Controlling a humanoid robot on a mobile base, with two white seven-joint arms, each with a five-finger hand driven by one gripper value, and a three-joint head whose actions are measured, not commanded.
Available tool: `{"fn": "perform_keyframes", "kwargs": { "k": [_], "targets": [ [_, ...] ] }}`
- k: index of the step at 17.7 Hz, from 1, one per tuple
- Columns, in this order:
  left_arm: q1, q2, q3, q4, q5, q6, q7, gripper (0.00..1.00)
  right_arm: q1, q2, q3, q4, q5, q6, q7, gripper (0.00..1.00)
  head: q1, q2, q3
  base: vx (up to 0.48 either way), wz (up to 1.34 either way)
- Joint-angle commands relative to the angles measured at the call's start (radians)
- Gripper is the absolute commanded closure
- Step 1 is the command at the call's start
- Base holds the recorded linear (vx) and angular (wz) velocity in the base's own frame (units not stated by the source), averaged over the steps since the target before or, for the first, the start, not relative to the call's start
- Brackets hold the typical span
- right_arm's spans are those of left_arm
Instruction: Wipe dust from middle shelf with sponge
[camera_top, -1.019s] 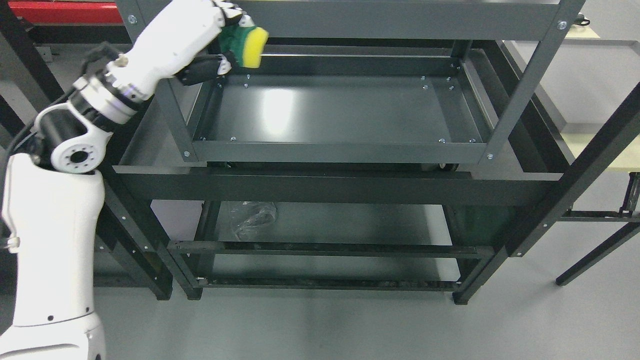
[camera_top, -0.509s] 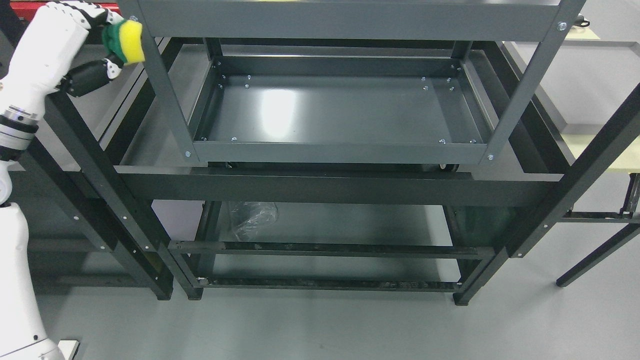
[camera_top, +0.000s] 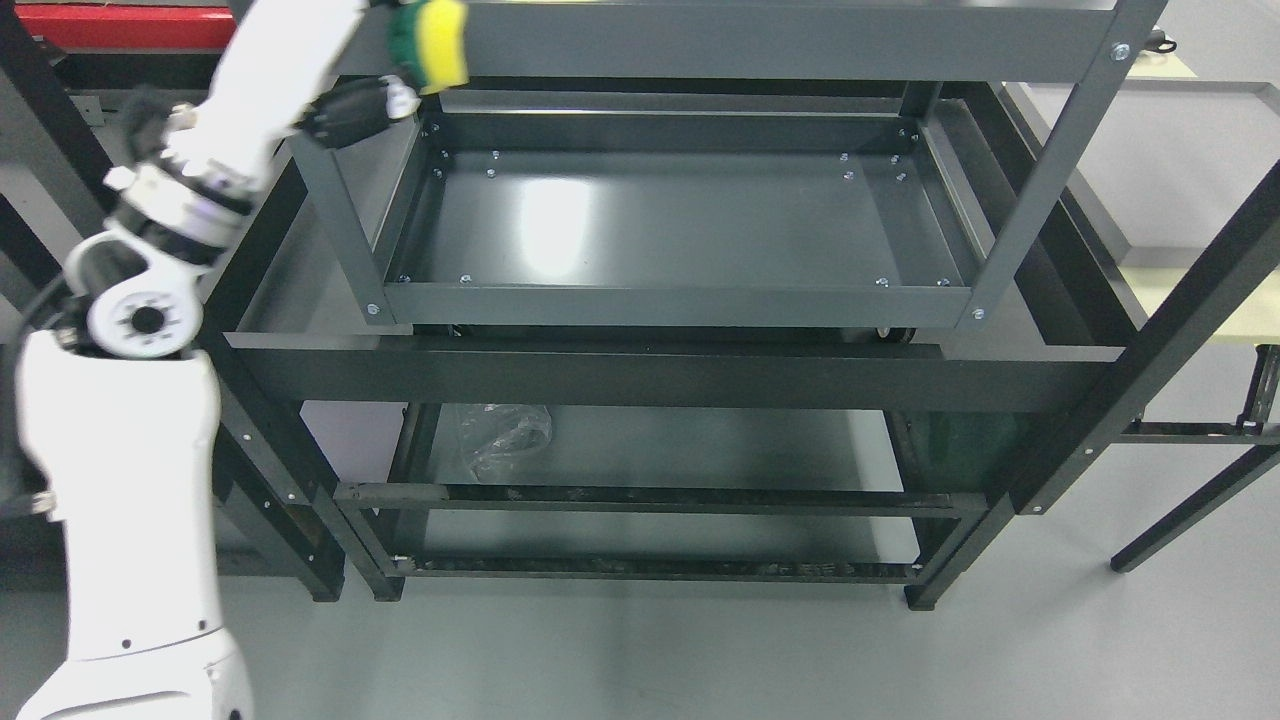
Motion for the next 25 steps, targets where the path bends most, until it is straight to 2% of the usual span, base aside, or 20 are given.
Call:
{"fn": "perform_keyframes", "kwargs": {
  "k": [1, 3, 6, 8, 11, 13, 16, 21, 23, 25],
  "targets": [
    [-0.048, -0.129, -0.578, 0.016, 0.036, 0.092, 0.063, 0.99, 0.000, -0.017, 0.000, -0.017, 0.000, 0.000, -0.001, 0.00, 0.0000, 0.000, 0.000, 0.000, 0.00],
    [-0.050, -0.129, -0.747, 0.014, 0.094, 0.116, 0.101, 0.99, 0.000, -0.017, 0.000, -0.017, 0.000, 0.000, -0.001, 0.00, 0.0000, 0.000, 0.000, 0.000, 0.00],
    [-0.057, -0.129, -0.936, 0.010, 0.123, 0.130, 0.151, 0.99, 0.000, -0.017, 0.000, -0.017, 0.000, 0.000, -0.001, 0.00, 0.0000, 0.000, 0.000, 0.000, 0.00],
    [-0.057, -0.129, -0.986, 0.014, 0.128, 0.155, 0.161, 0.99, 0.000, -0.017, 0.000, -0.017, 0.000, 0.000, -0.001, 0.00, 0.0000, 0.000, 0.000, 0.000, 0.00],
    [-0.050, -0.129, -0.974, 0.018, 0.140, 0.155, 0.160, 0.99, 0.000, -0.017, 0.000, -0.017, 0.000, 0.000, -0.001, 0.00, 0.0000, 0.000, 0.000, 0.000, 0.00],
    [0.024, -0.129, -0.902, 0.018, 0.149, 0.149, 0.158, 0.99, 0.000, -0.017, 0.000, -0.017, 0.000, 0.000, -0.001, 0.00, 0.0000, 0.000, 0.000, 0.000, 0.00],
    [0.185, -0.129, -0.730, 0.014, 0.171, 0.144, 0.168, 0.97, 0.000, -0.017, 0.000, -0.017, 0.000, 0.000, -0.001, 0.00, 0.0000, 0.000, 0.000, 0.000, 0.00],
    [0.392, -0.129, -0.434, 0.018, 0.526, 0.187, 0.246, 0.95, 0.000, -0.017, 0.000, -0.017, 0.000, 0.000, -0.001, 0.00, 0.0000, 0.000, 0.000, 0.000, 0.00],
    [0.453, -0.129, -0.328, 0.018, 0.600, 0.184, 0.276, 0.95, 0.000, -0.017, 0.000, -0.017, 0.000, 0.000, -0.001, 0.00, 0.0000, 0.000, 0.000, 0.000, 0.00],
    [0.519, -0.129, -0.268, 0.010, 0.620, 0.188, 0.389, 0.96, 0.000, -0.017, 0.000, -0.017, 0.000, 0.000, -0.001, 0.00, 0.0000, 0.000, 0.000, 0.000, 0.00]
  ]
}}
